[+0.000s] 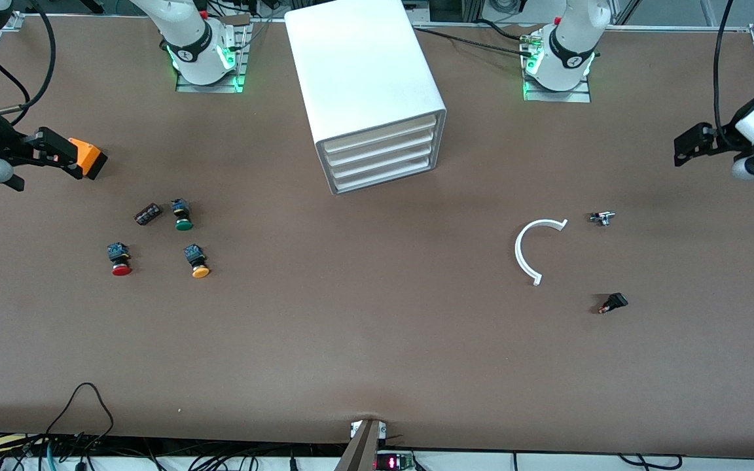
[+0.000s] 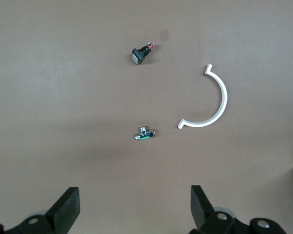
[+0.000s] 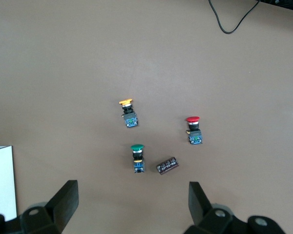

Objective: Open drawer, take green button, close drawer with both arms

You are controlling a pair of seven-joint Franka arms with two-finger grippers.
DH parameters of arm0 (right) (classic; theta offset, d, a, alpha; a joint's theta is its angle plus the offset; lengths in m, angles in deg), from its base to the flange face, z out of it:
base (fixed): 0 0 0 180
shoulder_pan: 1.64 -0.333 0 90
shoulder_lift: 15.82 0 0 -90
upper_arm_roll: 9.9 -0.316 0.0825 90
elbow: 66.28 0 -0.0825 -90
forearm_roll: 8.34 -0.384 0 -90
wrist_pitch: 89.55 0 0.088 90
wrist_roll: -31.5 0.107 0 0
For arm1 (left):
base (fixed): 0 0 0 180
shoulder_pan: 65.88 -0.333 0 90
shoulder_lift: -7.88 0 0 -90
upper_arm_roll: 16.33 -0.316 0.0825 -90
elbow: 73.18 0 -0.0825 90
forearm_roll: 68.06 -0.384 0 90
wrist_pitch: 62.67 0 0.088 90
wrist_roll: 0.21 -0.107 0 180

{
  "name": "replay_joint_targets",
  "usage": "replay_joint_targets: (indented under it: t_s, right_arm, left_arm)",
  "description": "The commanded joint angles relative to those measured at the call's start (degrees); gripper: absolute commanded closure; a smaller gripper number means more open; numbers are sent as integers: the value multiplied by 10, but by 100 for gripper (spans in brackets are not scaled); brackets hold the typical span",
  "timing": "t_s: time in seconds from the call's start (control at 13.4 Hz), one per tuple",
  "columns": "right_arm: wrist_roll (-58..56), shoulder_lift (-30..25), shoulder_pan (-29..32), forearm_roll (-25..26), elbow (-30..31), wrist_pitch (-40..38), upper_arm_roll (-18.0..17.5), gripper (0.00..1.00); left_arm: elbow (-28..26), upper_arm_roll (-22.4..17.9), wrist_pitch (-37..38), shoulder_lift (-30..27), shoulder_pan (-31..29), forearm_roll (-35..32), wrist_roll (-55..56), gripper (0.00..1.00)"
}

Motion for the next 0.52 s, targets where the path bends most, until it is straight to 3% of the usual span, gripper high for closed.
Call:
replay_joint_targets:
  t_s: [0.0,0.45]
  right_arm:
    - [0,1,6,-1,-9,-10,-3,0]
    - [0,1,6,-1,-9,-10,-3,0]
  left_arm:
    - [-26,-5,7,-28,-4,29,-7,0]
    - [-20,-18,27,-35,-13,61,-15,0]
